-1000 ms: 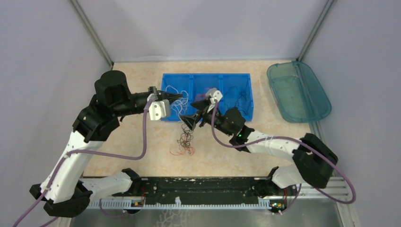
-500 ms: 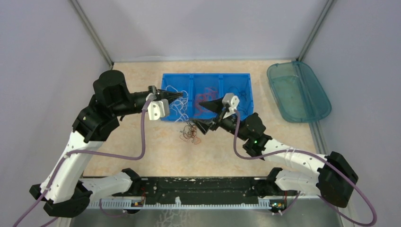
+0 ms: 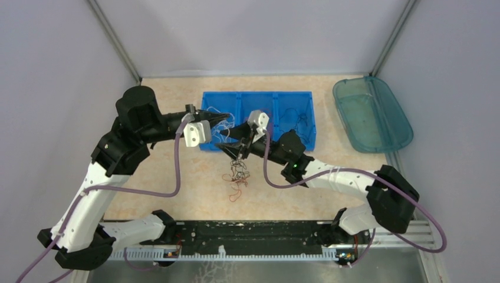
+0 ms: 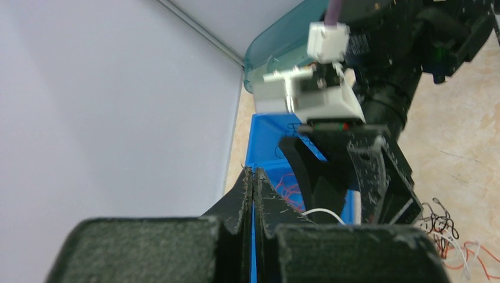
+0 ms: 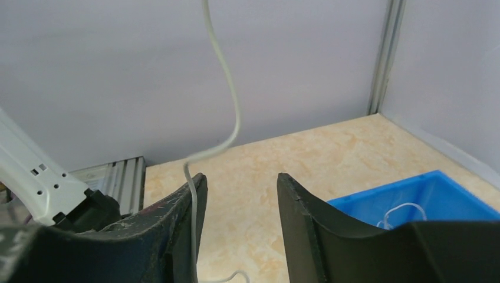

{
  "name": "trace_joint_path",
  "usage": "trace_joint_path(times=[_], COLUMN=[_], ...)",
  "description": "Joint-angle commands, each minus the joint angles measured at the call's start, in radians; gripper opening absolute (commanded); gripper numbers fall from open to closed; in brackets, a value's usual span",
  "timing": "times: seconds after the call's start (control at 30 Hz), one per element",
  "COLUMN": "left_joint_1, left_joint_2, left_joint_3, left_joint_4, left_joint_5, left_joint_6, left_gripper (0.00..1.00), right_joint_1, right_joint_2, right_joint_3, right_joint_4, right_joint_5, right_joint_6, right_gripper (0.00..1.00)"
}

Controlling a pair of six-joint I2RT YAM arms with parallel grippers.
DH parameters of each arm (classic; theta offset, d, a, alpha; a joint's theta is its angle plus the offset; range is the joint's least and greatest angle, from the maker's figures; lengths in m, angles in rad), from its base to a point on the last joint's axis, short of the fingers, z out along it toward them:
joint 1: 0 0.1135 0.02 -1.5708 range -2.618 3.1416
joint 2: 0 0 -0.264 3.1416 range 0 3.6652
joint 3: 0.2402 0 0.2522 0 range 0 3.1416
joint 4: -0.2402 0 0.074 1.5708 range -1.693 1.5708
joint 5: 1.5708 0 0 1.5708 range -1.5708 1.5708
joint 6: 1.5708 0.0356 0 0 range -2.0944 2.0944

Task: Untangle the cables
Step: Untie the cable.

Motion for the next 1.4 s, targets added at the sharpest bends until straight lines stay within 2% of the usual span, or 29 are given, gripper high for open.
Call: trace_joint_path(times=[0.0, 0.23, 0.53, 0.8, 1.07, 1.2, 1.37], left_joint_1=[0.004, 0.004, 0.004, 0.004, 0.004, 0.004, 0.004], left_joint_2=[0.001, 0.027, 0.060, 0.093, 0.148, 0.158, 0.196], left_joint_3=[0.053, 0.157, 0.282, 0.342, 0.470, 0.480, 0.508], left_joint_4=[0.096, 0.184, 0.303, 0.555, 0.627, 0.735, 0.867], left_joint_5=[0.022, 0.019, -0.001, -0.107, -0.134, -0.180, -0.241], left_joint_6=[-0.043, -0.073, -0.086, 0.012, 0.058, 0.089, 0.176], left_gripper=[0.00, 0.00, 0.00, 0.00, 0.00, 0.00, 0.00], right_joint_1=[0.028, 0.037, 0.037, 0.037, 0.042, 0.046, 0.047], right_joint_2=[0.079, 0.188, 0.292, 0.363, 0.406, 0.425, 0.432], right_joint_3=[0.007, -0.134, -0.159, -0.235, -0.243, -0.256, -0.282], right_joint_4=[0.093, 0.254, 0.291, 0.384, 0.409, 0.420, 0.434], right_joint_5=[-0.035, 0.053, 0.046, 0.082, 0.078, 0.091, 0.111], right_joint_6=[0.052, 0.131, 0.177, 0.206, 0.225, 0.225, 0.231], right_gripper=[0.45, 0.40, 0.39, 0.49, 0.49, 0.49, 0.44])
